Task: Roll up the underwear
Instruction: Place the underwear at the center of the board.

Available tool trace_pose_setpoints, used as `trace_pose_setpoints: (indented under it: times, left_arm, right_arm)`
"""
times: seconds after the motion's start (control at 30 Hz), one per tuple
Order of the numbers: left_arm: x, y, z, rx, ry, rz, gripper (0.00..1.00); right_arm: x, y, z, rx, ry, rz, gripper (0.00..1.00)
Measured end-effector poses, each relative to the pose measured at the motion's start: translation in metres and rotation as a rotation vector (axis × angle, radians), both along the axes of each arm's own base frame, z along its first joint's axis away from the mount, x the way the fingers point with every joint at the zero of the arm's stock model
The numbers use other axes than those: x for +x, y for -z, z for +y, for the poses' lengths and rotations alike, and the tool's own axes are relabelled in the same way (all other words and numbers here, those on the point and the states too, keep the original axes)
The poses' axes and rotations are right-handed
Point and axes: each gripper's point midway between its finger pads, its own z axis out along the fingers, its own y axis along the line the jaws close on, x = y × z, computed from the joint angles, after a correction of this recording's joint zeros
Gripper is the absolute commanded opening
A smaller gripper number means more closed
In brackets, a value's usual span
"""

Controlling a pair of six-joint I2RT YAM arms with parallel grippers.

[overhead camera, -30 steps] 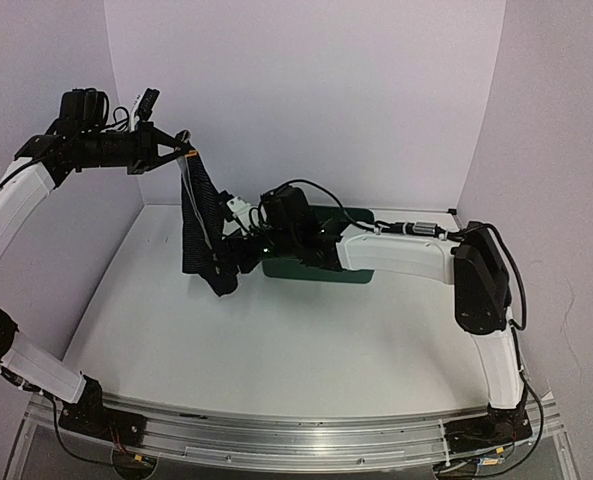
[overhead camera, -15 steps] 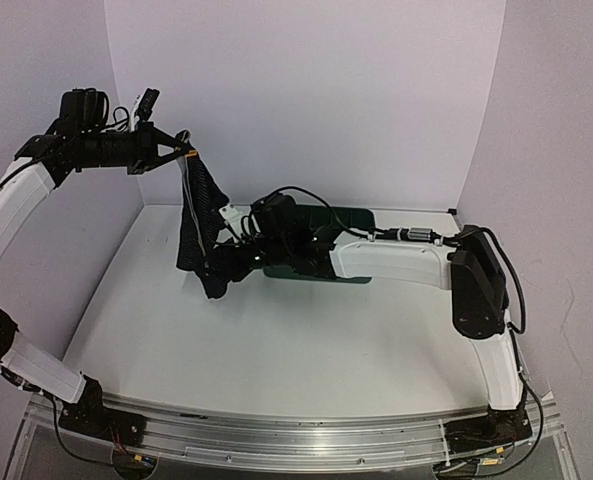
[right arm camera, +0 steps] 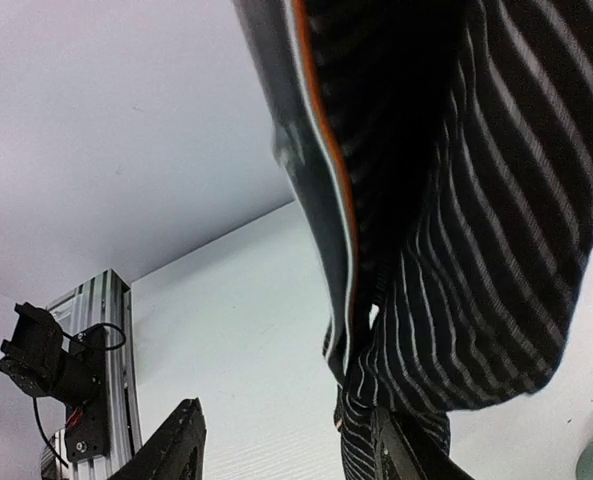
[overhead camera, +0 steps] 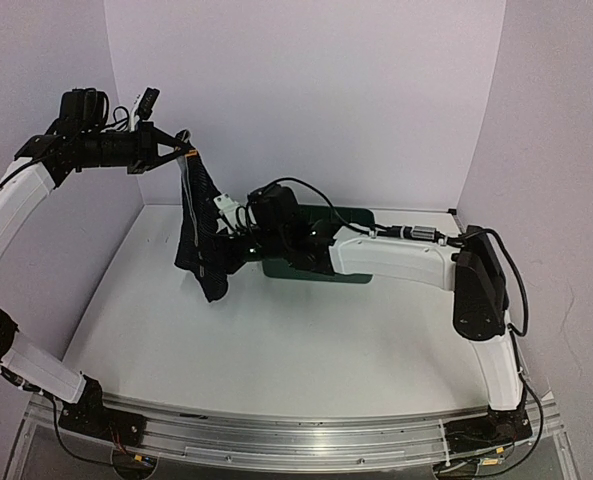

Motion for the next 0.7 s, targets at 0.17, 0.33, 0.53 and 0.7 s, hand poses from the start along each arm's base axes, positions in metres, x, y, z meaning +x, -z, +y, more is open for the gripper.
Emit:
trace_pose_setpoints:
  times: [0.17,0.33,0.53,0.7]
  left_arm:
    - [0.000,0.000,0.000,0.001,-0.001,-0.001,0.00]
    - [0.000,0.000,0.000,0.001,-0.002,-0.003,0.00]
    - [0.001,-0.001,0.000,0.000,-0.002,-0.008,0.00]
    - [0.001,-0.001,0.000,0.000,-0.002,-0.008,0.00]
  right_arm:
    - [-0.006,-0.047,0.001,0.054,0.000,-0.108,0.57]
    - [-0.003,-0.106,-0.002,0.137,0.053,-0.238,0.57]
    - [0.009,-0.128,-0.007,0.154,0.133,-0.309,0.59]
    - [0.022,-0.127,-0.008,0.132,0.188,-0.358,0.58]
